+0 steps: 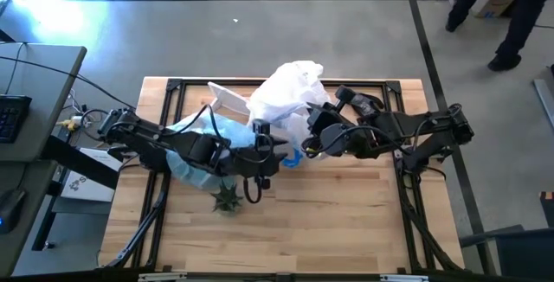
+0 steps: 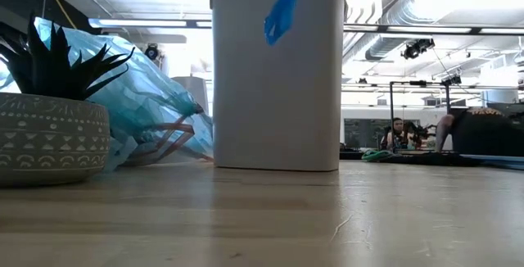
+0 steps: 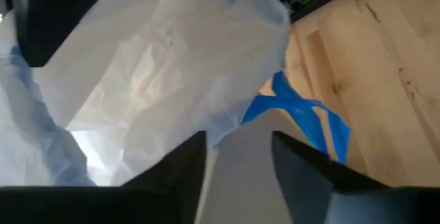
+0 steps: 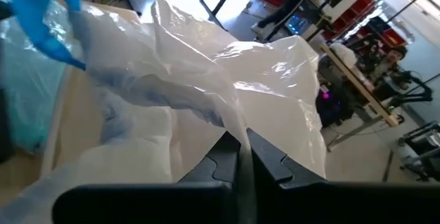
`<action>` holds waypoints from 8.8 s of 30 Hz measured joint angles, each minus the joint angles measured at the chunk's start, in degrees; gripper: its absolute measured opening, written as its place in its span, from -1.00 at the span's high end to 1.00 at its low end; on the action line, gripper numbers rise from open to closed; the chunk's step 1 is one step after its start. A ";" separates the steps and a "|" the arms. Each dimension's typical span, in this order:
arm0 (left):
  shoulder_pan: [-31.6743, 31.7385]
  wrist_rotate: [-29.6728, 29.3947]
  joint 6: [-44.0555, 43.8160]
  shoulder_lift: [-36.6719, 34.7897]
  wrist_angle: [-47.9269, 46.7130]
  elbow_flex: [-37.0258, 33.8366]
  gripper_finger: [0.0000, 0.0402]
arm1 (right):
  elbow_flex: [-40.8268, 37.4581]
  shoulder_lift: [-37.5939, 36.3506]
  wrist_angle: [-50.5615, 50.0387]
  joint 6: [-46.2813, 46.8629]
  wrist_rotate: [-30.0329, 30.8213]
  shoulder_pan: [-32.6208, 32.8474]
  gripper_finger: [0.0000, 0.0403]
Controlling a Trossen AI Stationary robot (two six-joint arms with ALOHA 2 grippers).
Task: Place trash/remove bag and relplace
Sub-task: Insert the new trash bag into the trash bin
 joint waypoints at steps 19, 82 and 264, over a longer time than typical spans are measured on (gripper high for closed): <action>3.07 -8.82 16.98 7.45 13.27 -0.57 -0.17 | 0.00 0.00 0.05 1.26 -1.62 -0.07 1.00; 3.30 -7.32 17.75 9.16 12.36 -0.52 1.00 | -27.64 -16.12 16.21 17.67 -62.10 -46.13 1.00; -6.13 -12.31 -9.51 -2.87 -2.16 -0.57 1.00 | -2.29 -2.45 -23.54 -3.36 -52.04 -11.20 0.99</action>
